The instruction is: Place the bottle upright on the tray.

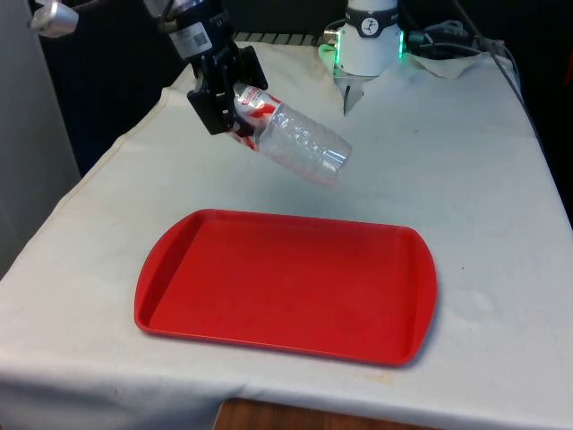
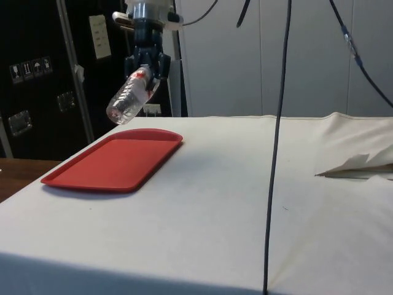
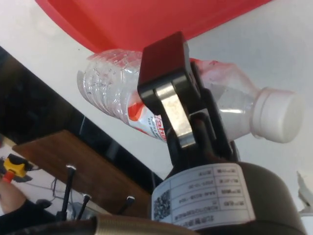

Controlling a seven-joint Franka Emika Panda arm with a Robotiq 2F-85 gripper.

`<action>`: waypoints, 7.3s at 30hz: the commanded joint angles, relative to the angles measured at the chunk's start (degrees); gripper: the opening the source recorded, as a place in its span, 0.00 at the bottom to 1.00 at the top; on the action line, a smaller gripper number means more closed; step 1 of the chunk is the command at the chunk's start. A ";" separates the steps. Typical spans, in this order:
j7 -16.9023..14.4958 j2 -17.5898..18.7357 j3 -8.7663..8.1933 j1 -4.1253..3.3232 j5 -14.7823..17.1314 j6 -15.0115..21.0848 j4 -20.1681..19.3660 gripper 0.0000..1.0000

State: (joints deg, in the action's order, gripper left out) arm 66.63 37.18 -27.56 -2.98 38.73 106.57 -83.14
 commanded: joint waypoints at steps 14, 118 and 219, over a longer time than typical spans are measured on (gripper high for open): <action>1.78 5.61 -0.86 -0.11 -2.12 -0.06 8.54 0.00; 12.61 14.15 1.03 -4.53 -42.28 14.73 17.59 0.00; 37.59 22.63 9.05 -9.45 -72.02 7.79 26.07 0.00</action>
State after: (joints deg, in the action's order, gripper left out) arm 103.99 59.82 -18.45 -12.49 -33.35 113.62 -57.12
